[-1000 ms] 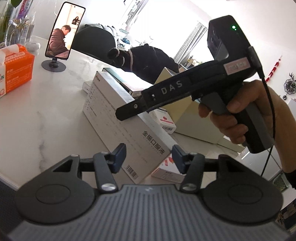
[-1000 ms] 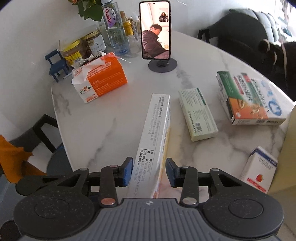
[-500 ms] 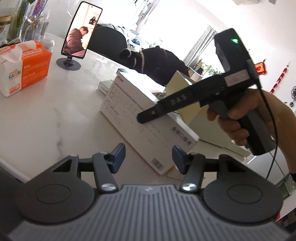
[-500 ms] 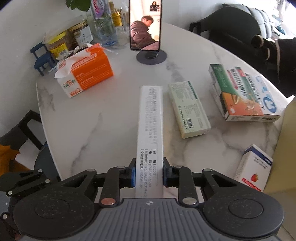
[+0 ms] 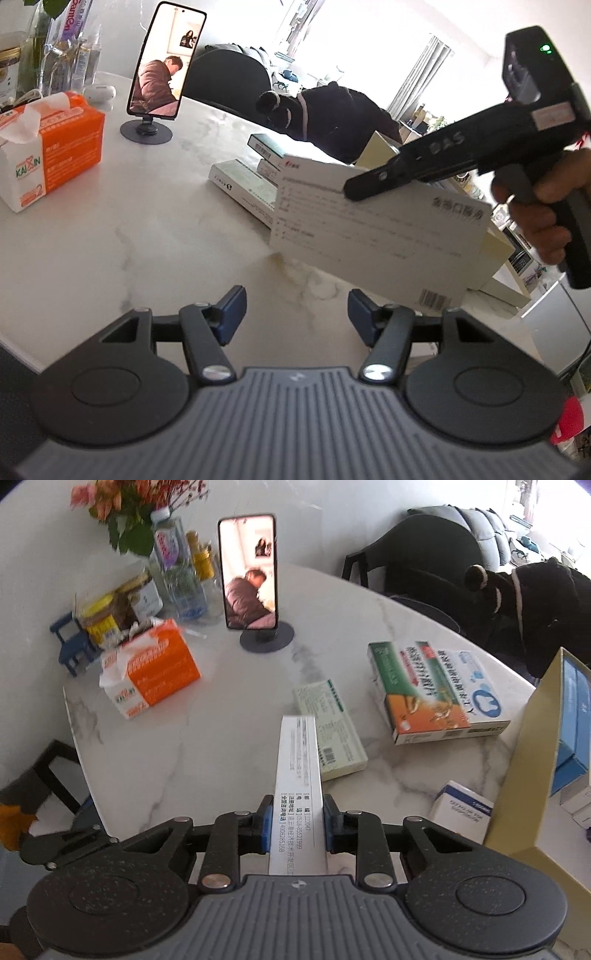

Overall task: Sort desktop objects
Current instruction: 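Lift the yellow box with the right gripper and carry it over the tan box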

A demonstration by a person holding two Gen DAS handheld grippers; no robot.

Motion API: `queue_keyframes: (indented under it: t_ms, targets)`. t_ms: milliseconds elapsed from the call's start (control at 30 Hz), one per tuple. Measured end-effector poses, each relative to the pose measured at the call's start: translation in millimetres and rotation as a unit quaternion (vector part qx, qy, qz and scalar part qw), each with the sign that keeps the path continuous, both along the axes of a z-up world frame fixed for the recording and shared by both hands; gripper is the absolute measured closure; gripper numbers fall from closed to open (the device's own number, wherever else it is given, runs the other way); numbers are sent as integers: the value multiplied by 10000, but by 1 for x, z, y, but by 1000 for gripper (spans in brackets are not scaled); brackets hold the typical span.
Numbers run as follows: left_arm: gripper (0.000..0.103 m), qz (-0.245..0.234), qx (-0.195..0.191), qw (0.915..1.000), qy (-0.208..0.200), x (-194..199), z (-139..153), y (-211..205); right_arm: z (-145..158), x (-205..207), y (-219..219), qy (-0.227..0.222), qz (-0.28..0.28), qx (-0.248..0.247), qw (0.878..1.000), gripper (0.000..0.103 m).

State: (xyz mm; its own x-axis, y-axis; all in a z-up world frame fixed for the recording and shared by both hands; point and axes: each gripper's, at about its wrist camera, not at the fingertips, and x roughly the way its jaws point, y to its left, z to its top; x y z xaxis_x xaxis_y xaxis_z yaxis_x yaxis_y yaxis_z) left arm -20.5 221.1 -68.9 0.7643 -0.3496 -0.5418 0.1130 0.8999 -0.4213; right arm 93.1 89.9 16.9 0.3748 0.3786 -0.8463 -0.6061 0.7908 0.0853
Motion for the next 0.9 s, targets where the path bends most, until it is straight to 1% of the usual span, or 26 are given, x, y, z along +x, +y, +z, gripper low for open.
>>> queue_keyframes:
  t_ms: [200, 367, 567, 900]
  targets:
    - [43, -25, -7, 10000, -18, 6, 5, -3, 17, 2, -11, -149, -81, 22, 9999, 75]
    - [43, -55, 14, 10000, -22, 8, 8, -7, 37, 6, -25, -279, -200, 211, 9992, 75]
    - [43, -70, -1, 10000, 3, 14, 11, -12, 59, 15, -45, -410, -441, 401, 9974, 75]
    - [43, -295, 46, 9995, -57, 29, 21, -28, 85, 31, -81, -569, -919, 649, 9920, 75]
